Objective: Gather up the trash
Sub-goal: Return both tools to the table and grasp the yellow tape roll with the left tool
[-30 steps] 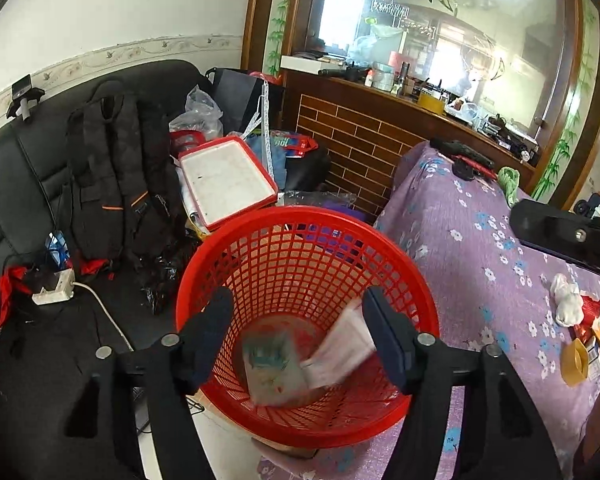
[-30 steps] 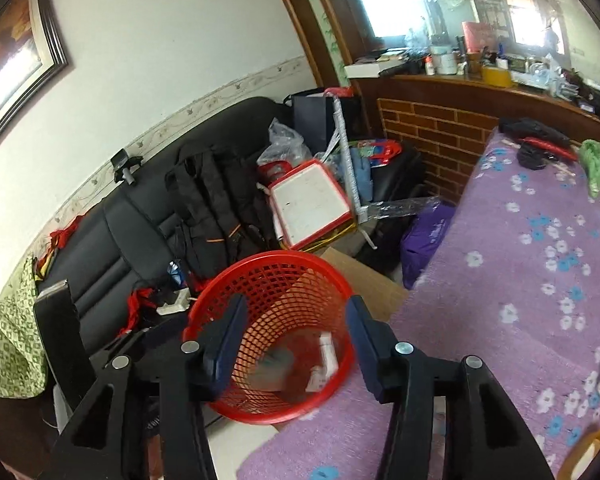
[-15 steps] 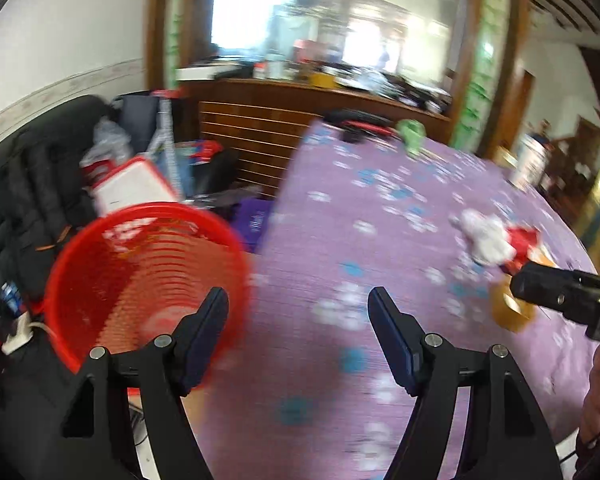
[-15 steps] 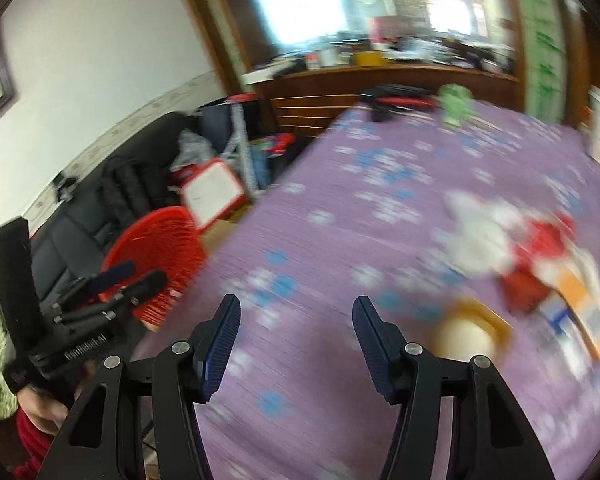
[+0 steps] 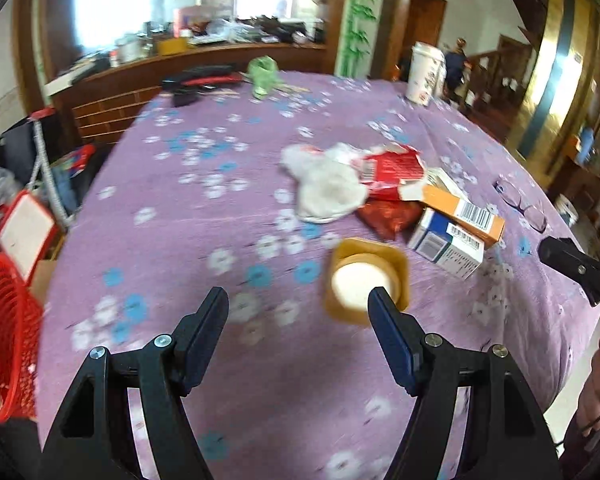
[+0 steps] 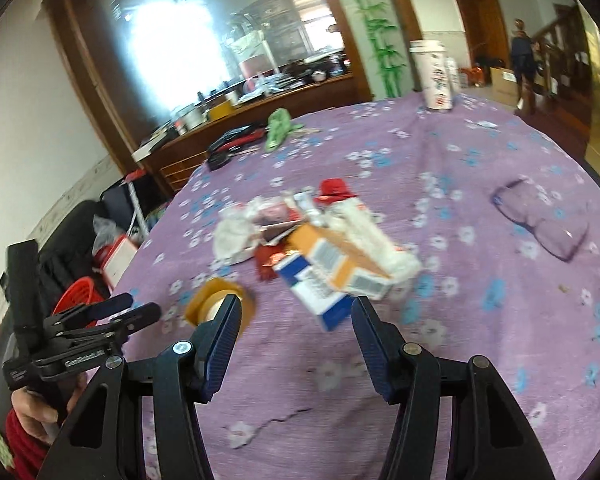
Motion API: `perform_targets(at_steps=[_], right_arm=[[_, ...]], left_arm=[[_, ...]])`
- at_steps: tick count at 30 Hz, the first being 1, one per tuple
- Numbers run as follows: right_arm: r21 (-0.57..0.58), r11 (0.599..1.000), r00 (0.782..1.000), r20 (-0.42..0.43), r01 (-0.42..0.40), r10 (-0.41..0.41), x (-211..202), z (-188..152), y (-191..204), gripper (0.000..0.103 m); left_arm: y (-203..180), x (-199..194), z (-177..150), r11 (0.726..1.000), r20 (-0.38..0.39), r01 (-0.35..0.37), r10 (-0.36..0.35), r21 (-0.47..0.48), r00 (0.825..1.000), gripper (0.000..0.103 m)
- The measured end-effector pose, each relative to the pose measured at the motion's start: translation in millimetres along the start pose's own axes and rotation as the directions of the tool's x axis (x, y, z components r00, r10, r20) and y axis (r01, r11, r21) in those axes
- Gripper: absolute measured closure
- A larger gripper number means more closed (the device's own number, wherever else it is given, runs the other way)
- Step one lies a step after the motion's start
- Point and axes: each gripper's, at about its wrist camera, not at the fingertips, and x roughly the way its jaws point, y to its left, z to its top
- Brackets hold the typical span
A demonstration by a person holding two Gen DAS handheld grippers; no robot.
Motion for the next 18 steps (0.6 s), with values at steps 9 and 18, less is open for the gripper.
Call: perform_targets(at_steps=[9, 18], right_arm=[[-0.079, 0.996, 0.999, -0.006, 0.047, -0.047, 10, 13, -13, 0.042], [-0.286, 0.955, 0.990, -0.097, 0.075, -0.107, 60, 24, 7, 0.050]], left_arm=[[-26, 63, 11, 0.998, -0.143, 0.008, 0.000, 0.055, 0.990, 0.066], [-33, 67, 5, 0.995, -0.121, -0.036, 0.047, 0.094, 0.991, 0.097]])
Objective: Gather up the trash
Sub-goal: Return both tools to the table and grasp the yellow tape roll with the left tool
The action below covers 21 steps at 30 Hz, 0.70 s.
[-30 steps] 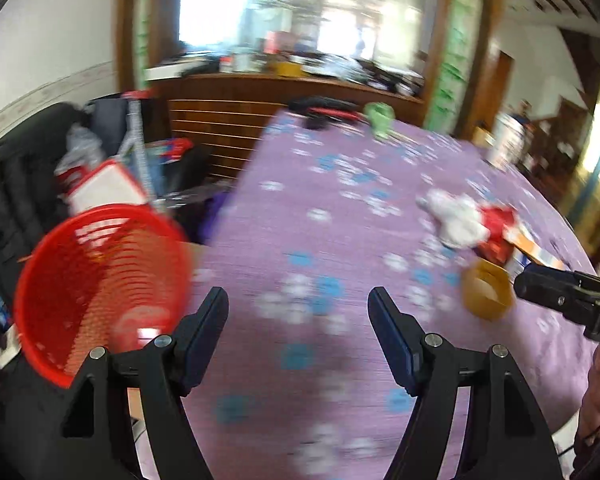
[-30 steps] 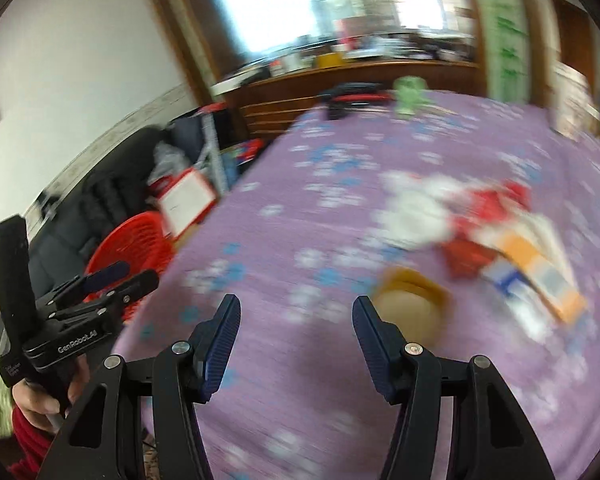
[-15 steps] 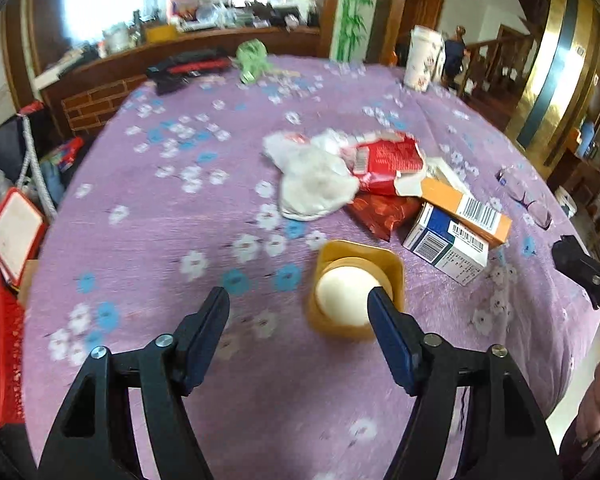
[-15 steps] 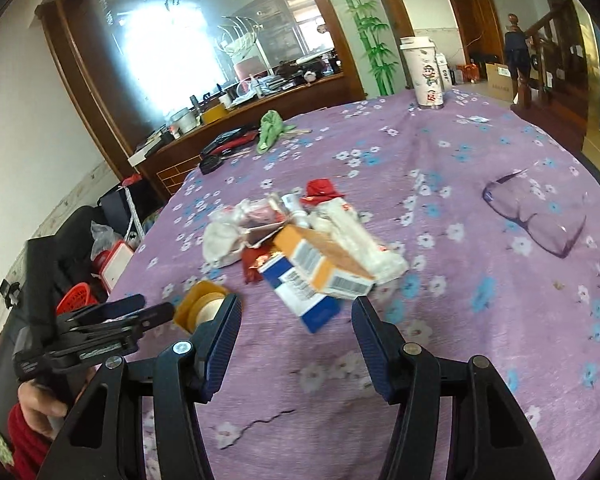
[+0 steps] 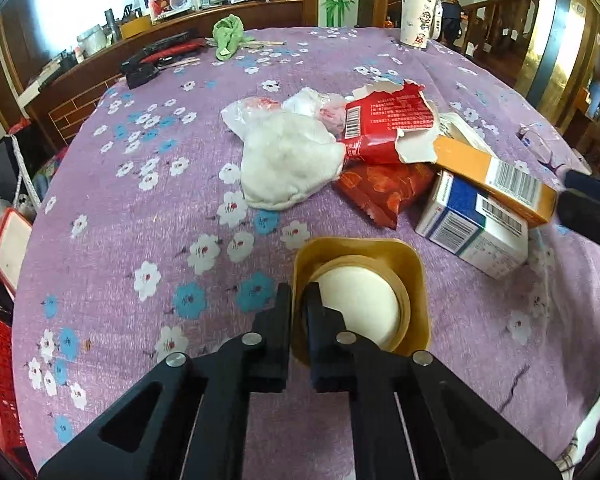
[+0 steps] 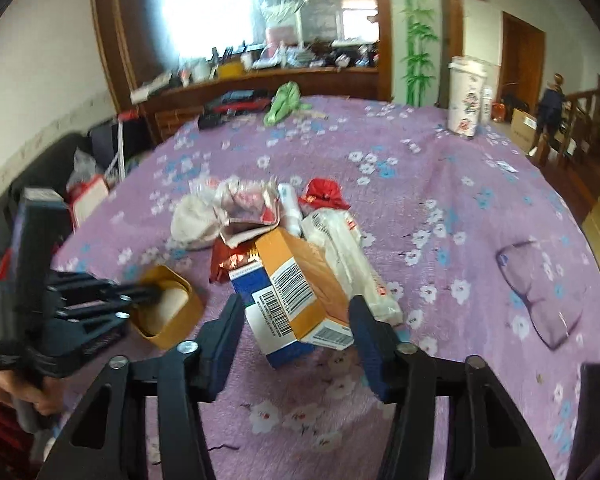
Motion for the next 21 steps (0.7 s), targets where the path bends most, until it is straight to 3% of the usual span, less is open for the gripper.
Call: perform_targets(at_steps=[5, 11, 17, 21], right_arm=[[-0.060, 0.997, 0.998, -0.054, 0.041, -0.044, 24, 3, 2, 0.061], [-0.047, 0.996, 0.995, -0.053, 0.079, -0.081, 29, 2, -6, 0.065], [0.043, 0.998, 0.998, -0.050, 0.044, -0.042, 20, -3, -16, 0.074], [0.160, 0.987, 0.998, -0.061, -0.021, 0.031, 12, -8, -35, 0.074]], left_arm=[[6, -5, -8, 1.000, 0.014, -0.011, 0.011, -0.004, 1.000, 0.097], [3, -1, -4, 1.000, 0.013, -0.025, 0.025, 0.002, 1.000, 0.097], [1, 1, -2, 0.999, 0.014, -0.050, 0.051, -0.008, 0.999, 0.094], [-2, -1, -4, 0.999, 0.010, -0.048, 0.048, -0.009, 0.999, 0.094]])
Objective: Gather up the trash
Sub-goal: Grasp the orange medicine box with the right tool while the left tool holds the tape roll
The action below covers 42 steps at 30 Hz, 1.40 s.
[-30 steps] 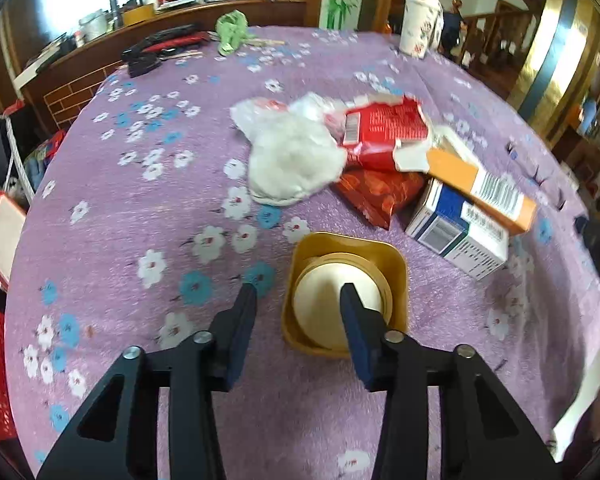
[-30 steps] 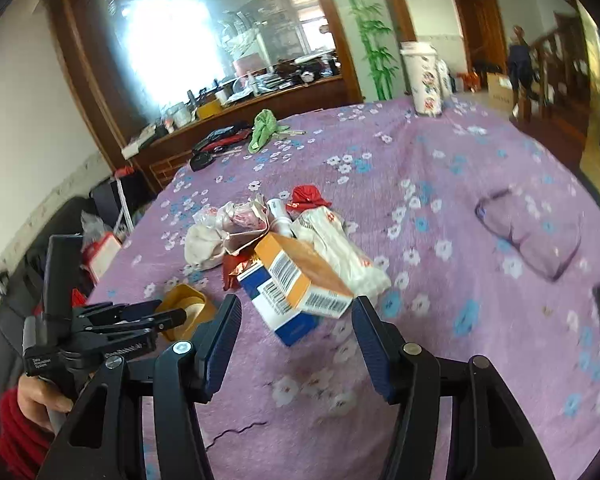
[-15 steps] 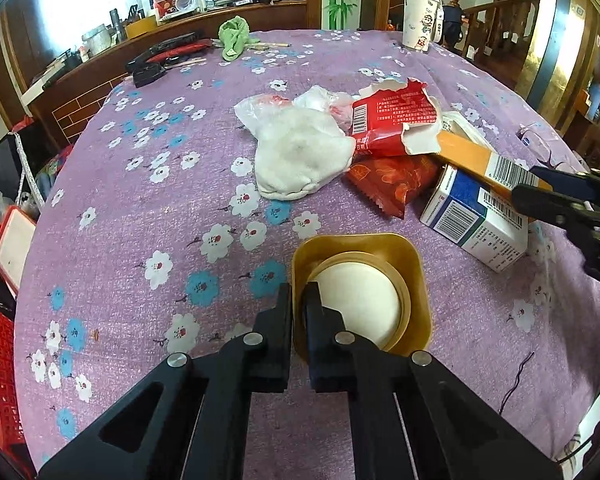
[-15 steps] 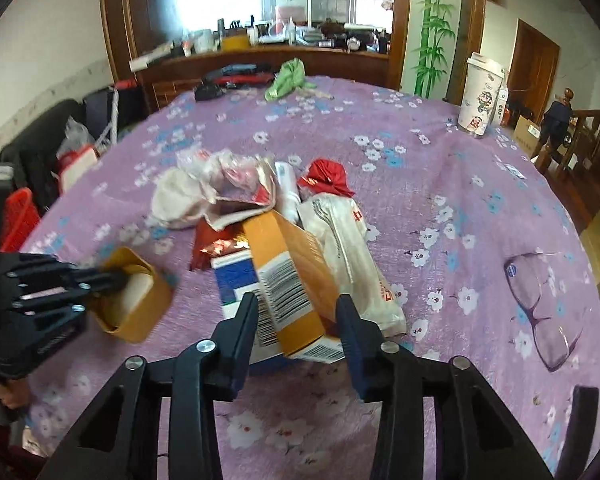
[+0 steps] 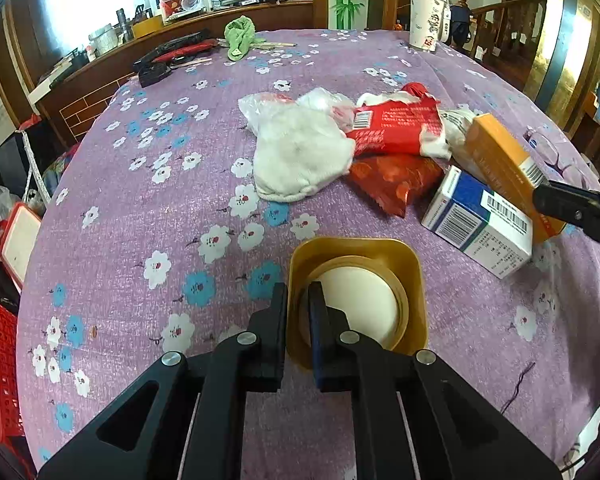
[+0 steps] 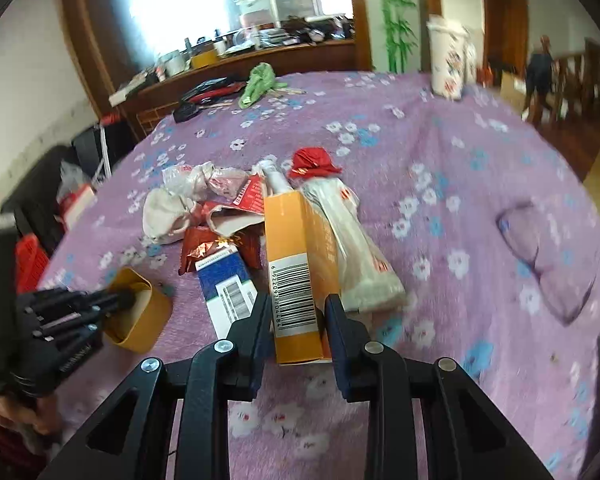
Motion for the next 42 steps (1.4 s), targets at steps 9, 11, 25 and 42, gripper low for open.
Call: perform_targets(at_steps=[9, 11, 25, 42], right_arm=[[-0.006, 0.999, 0.999, 0.014, 0.052, -0.052, -2, -5, -2, 0.072], [-0.012, 0.996, 0.996, 0.013, 0.088, -0.088, 2, -6, -1, 0.072], [0.041, 0.998, 0.996, 0.076, 0.048, -0.051, -18, -17, -8, 0.078], [-0.069, 0.994, 0.985, 0.142, -0.088, 0.097, -49, -43, 68, 0.078]], left_arm=[[-8, 1, 0, 0.999, 0.016, -0.040, 0.039, 0.017, 0.999, 0.094], [-8, 1, -1, 0.999, 0.018, -0.044, 0.044, 0.017, 0.999, 0.094], [-5, 0, -5, 0.998, 0.063, -0.048, 0.050, -0.034, 0.997, 0.092], [25, -65, -31, 0.980, 0.252, -0.150, 0.178, -0.128, 0.951, 0.096]])
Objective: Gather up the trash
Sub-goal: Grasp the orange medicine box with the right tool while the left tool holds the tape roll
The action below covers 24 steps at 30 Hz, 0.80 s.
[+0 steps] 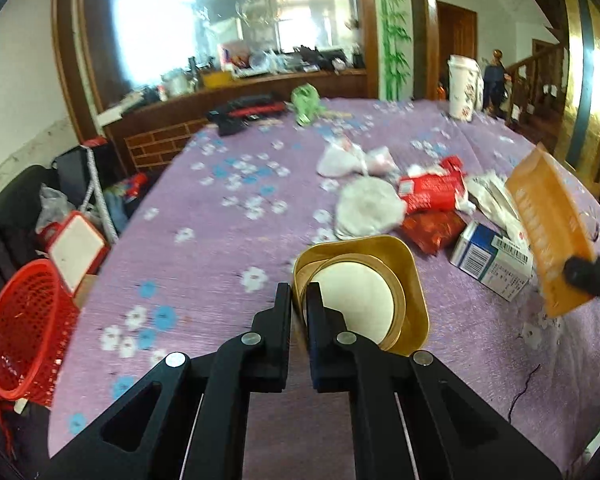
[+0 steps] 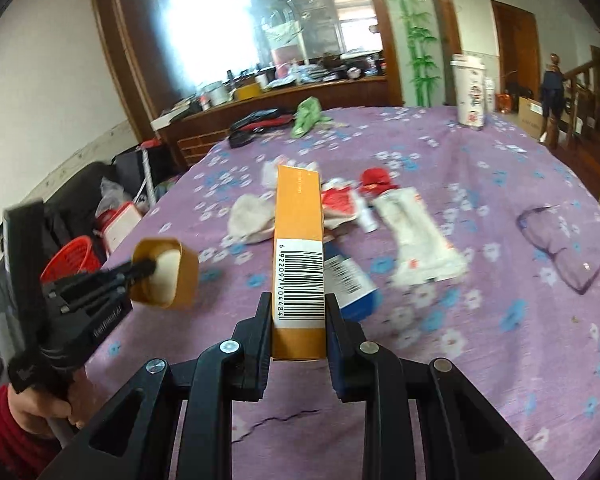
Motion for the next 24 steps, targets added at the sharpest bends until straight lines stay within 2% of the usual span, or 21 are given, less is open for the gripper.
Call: perform_targets(at_steps=[12, 24], right_arm=[[-0.070, 0.997, 0.999, -0.045, -0.026, 0.022, 11, -9, 45, 0.078], [-0.100, 0.994, 0.997, -0.072, -0.033, 0.026, 18, -12, 61, 0.078]], left_arm=[[33, -21, -14, 0.998, 0.042, -0.050, 0.052, -0.037, 0.998, 0.096], [47, -26, -21, 0.996, 0.050, -0.071, 0.074, -0.054, 0.996, 0.096]])
